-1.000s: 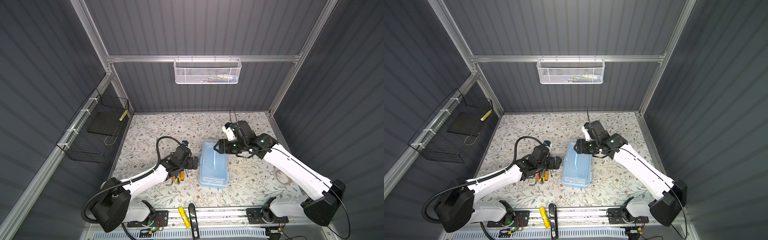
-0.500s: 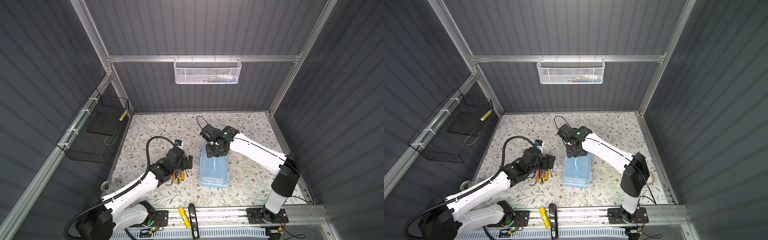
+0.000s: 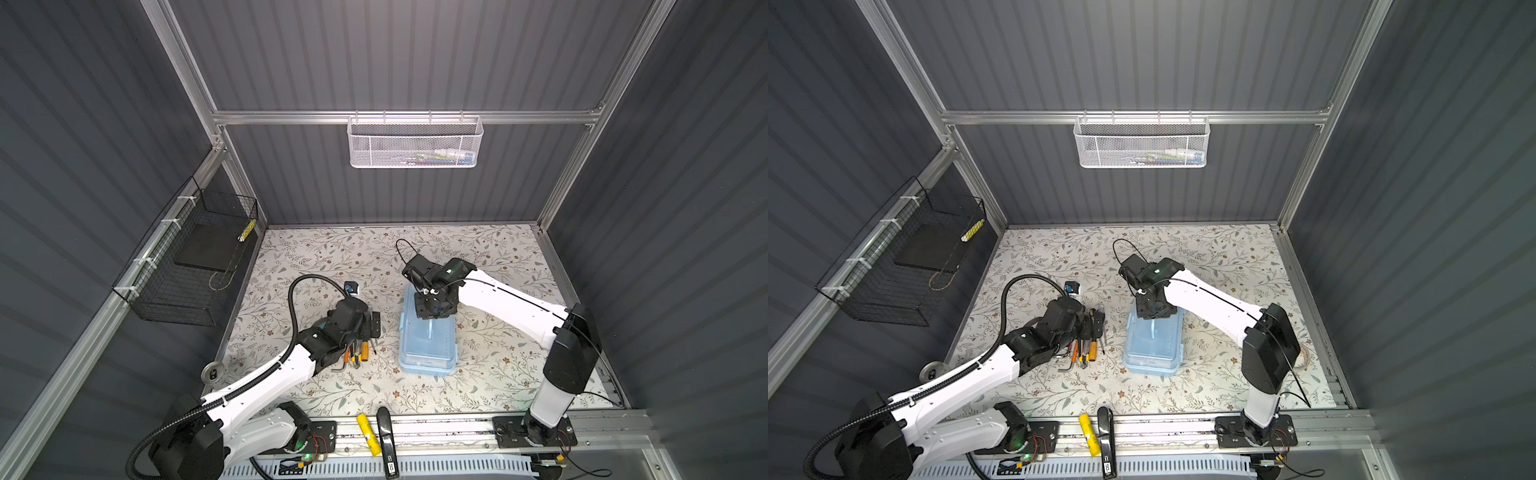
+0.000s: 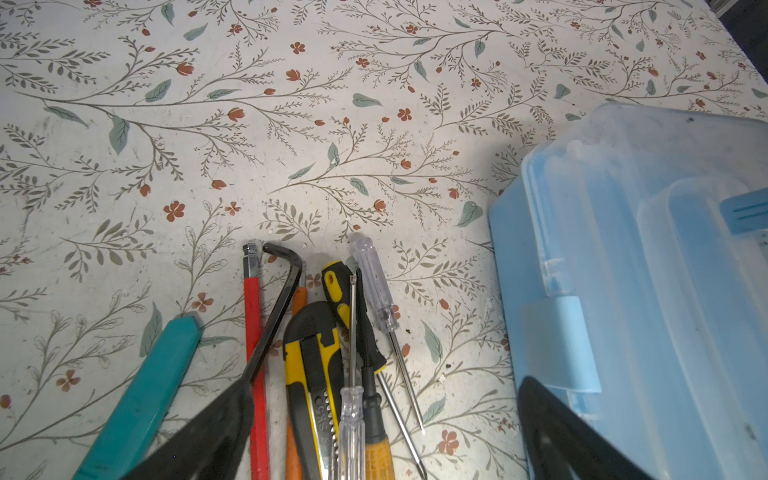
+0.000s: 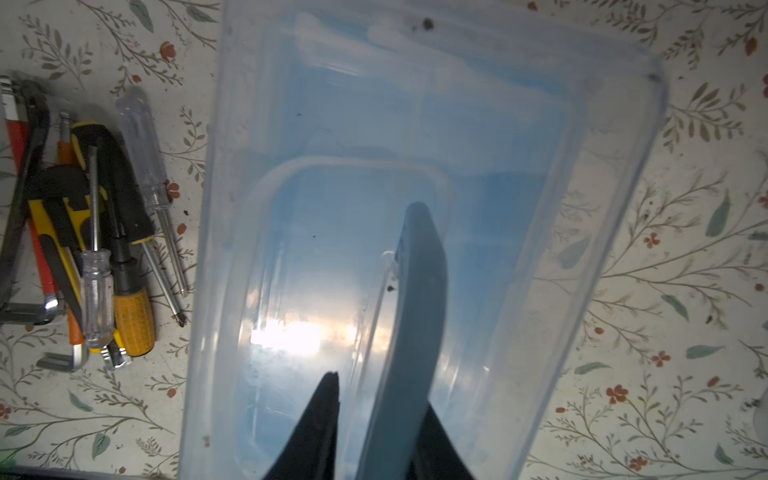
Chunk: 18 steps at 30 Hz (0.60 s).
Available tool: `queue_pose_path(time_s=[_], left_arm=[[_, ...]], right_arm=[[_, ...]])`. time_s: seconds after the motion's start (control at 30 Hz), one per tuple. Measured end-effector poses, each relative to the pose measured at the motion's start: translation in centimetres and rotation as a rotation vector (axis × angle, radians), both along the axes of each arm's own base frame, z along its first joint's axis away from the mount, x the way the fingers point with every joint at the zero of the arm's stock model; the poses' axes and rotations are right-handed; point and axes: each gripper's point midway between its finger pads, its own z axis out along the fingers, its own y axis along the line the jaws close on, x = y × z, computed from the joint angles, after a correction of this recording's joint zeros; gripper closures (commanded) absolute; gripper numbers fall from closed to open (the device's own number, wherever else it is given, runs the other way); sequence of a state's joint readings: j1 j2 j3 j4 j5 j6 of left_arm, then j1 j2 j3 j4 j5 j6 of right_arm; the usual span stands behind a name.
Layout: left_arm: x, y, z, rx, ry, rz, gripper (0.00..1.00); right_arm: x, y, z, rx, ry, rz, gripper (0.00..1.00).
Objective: Pack the tool kit
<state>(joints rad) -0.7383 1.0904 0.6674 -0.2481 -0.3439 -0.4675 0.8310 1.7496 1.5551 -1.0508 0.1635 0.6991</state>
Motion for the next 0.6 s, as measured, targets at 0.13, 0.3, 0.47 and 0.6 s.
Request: queue_pose_path(time_s=[0.13,0.3,0.47,0.6], left_arm=[[0.0,0.0,0.0,0.004,0.003,0.001,0.01],[0.4,-0.3,1.1,-0.01,-0.006,0.004,0.0],[1.0,-0.9,2.6,-0.046,-0.02,0.014,0.0],[1.3,-1.7,3.8,-0.071,-0.027,-0.001,0.01]], right_arm=[[-0.1,-0.2,0.5,0.038,-0.008,-0.015,0.87],[0.1,-0.3,0.5,0.105,-0.008,-0.027,0.98],[0.5,-0.4,0.5,0.212,0.006,-0.033,1.0],[0.9,0.1,0.7,0.409,0.033,-0.018,1.0]])
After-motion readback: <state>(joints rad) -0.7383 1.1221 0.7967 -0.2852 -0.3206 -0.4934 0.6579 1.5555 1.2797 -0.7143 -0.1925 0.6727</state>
